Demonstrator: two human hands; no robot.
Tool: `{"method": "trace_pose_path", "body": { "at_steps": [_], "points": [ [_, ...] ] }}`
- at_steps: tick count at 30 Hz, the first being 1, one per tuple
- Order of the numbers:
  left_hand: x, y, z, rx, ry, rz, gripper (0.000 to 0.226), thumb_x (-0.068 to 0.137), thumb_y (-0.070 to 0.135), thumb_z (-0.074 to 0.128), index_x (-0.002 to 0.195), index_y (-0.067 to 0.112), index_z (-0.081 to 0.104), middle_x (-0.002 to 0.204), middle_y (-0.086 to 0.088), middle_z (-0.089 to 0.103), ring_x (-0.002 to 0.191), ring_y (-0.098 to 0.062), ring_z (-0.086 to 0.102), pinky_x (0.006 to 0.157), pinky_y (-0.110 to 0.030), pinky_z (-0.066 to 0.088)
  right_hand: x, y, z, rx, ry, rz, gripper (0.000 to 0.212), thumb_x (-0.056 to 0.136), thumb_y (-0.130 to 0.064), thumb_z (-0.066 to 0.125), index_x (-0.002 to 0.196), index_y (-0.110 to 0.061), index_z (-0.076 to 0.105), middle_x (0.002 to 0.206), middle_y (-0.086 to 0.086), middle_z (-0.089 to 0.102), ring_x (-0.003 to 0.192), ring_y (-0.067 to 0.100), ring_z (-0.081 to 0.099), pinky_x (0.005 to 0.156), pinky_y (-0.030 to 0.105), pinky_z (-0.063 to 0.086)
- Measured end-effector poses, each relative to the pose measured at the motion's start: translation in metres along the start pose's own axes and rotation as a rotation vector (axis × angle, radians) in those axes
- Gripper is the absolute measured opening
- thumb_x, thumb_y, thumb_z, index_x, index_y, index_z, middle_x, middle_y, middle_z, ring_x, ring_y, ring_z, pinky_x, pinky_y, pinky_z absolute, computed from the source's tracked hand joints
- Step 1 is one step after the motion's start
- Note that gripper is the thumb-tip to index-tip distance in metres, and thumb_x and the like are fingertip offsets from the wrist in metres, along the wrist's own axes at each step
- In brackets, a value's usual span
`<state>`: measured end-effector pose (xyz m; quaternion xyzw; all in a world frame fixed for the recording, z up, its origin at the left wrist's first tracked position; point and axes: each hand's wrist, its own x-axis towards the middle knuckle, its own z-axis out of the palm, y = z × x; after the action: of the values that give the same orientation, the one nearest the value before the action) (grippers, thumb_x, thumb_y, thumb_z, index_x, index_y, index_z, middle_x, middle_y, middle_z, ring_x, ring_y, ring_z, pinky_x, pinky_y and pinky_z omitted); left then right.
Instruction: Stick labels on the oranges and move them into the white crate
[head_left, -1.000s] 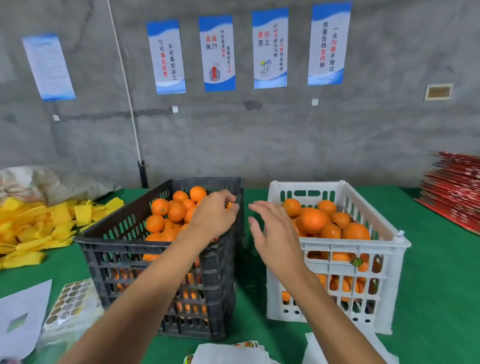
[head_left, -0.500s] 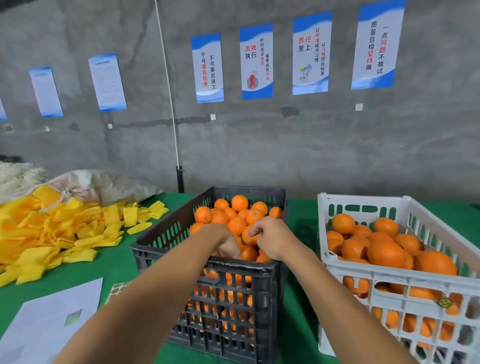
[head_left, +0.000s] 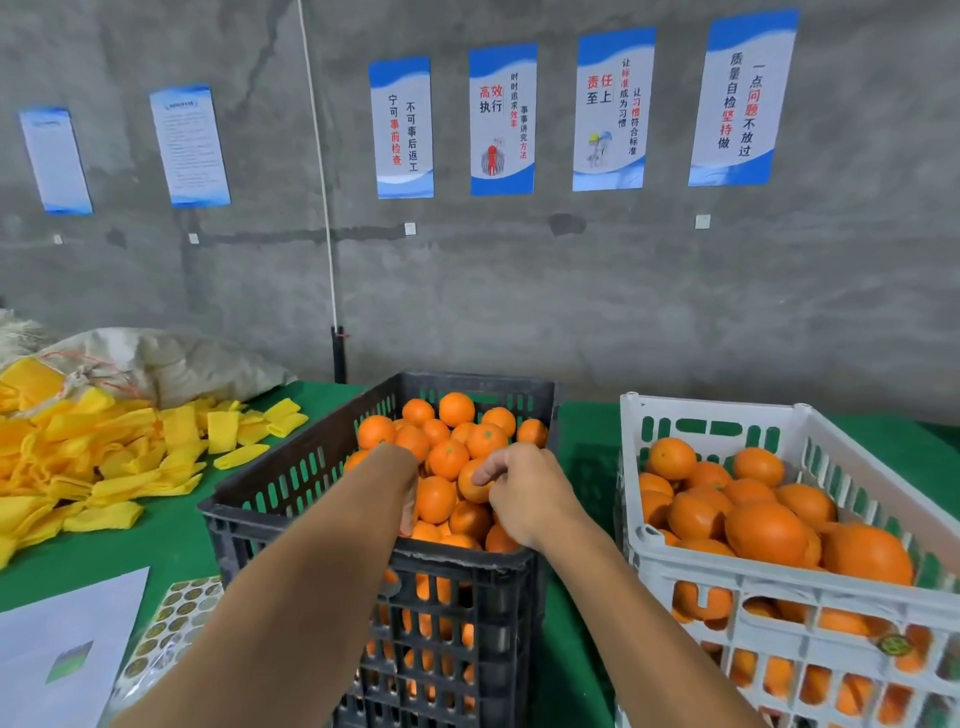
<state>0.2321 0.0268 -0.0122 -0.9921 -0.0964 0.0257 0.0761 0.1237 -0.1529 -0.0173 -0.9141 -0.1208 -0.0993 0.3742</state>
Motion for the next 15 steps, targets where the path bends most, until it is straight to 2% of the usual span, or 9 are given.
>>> {"method": "trace_pose_path", "body": {
  "at_steps": [1,3,5,6,7,9,11,13,15],
  "points": [
    [-0.005,-0.003,-0.001,0.031,-0.045,0.027,0.066,0.098,0.038,0.068,0.155,0.013,0.046,0.157,-0.011,0.047,0.140,-0.031,0.050,0.107,-0.038,0.046,0.001,0.001,0.000,-0.001,-0.001,0.000,0.036,0.096,-0.001,0.052,0.100,-0.025,0.079,0.121,0.004,0.071,0.111,0.026,0.066,0.096,0.044,0.057],
    [-0.023,-0.009,-0.003,-0.109,-0.224,0.009,0.088,0.087,0.043,0.081,0.159,0.016,0.038,0.160,-0.010,0.042,0.140,-0.035,0.051,0.108,-0.045,0.048,0.003,0.004,0.001,0.029,-0.002,-0.005,0.037,0.095,0.000,0.052,0.102,-0.025,0.078,0.122,0.003,0.071,0.111,0.024,0.065,0.096,0.042,0.056],
    [-0.044,-0.009,-0.014,-0.183,-0.258,0.047,0.084,0.080,0.048,0.084,0.148,0.013,0.048,0.135,-0.011,0.061,0.113,-0.033,0.069,0.093,-0.044,0.060,0.003,0.005,-0.001,0.072,0.007,-0.022,0.040,0.095,0.000,0.050,0.113,-0.023,0.076,0.128,0.003,0.069,0.118,0.023,0.063,0.101,0.040,0.053],
    [-0.053,-0.010,-0.019,-0.261,-0.175,0.109,0.079,0.078,0.052,0.082,0.140,0.015,0.052,0.121,-0.009,0.066,0.101,-0.030,0.072,0.085,-0.042,0.063,0.003,0.005,-0.003,0.088,0.009,-0.039,0.039,0.097,-0.003,0.049,0.120,-0.022,0.074,0.131,0.003,0.068,0.121,0.023,0.062,0.104,0.039,0.051],
    [-0.065,-0.009,-0.023,-0.322,-0.042,0.175,0.075,0.075,0.056,0.080,0.133,0.018,0.053,0.114,-0.006,0.066,0.096,-0.028,0.071,0.081,-0.040,0.062,0.002,0.004,-0.004,0.100,0.019,-0.061,0.036,0.101,-0.009,0.049,0.127,-0.022,0.069,0.133,0.003,0.067,0.123,0.022,0.061,0.104,0.038,0.050],
    [-0.095,-0.009,-0.024,-0.505,0.220,0.282,0.071,0.071,0.061,0.078,0.128,0.024,0.056,0.117,-0.001,0.062,0.102,-0.023,0.063,0.087,-0.040,0.056,-0.007,-0.001,-0.009,0.150,0.057,-0.112,0.034,0.109,-0.030,0.044,0.138,-0.023,0.060,0.134,0.001,0.064,0.122,0.019,0.059,0.097,0.032,0.048],
    [-0.134,-0.009,-0.019,-0.756,0.436,0.408,0.068,0.070,0.061,0.079,0.128,0.030,0.059,0.119,0.007,0.058,0.106,-0.010,0.060,0.093,-0.032,0.053,-0.028,-0.006,-0.012,0.316,0.083,-0.155,0.042,0.109,-0.046,0.038,0.144,-0.028,0.052,0.134,-0.006,0.062,0.120,0.008,0.058,0.094,0.025,0.046],
    [-0.174,-0.007,-0.012,-0.920,0.636,0.533,0.064,0.073,0.062,0.080,0.128,0.038,0.058,0.117,0.016,0.055,0.107,-0.001,0.058,0.087,-0.016,0.050,-0.061,-0.008,-0.017,0.507,0.132,-0.255,0.046,0.106,-0.055,0.038,0.145,-0.035,0.050,0.133,-0.016,0.061,0.119,-0.004,0.058,0.094,0.017,0.049],
    [-0.211,0.001,0.001,-1.050,0.740,0.652,0.061,0.077,0.062,0.081,0.129,0.040,0.058,0.121,0.018,0.054,0.114,-0.004,0.059,0.087,-0.013,0.051,-0.099,-0.004,-0.021,0.628,0.219,-0.347,0.044,0.106,-0.055,0.040,0.144,-0.037,0.054,0.135,-0.019,0.061,0.123,-0.005,0.057,0.095,0.014,0.051]
  ]
}}
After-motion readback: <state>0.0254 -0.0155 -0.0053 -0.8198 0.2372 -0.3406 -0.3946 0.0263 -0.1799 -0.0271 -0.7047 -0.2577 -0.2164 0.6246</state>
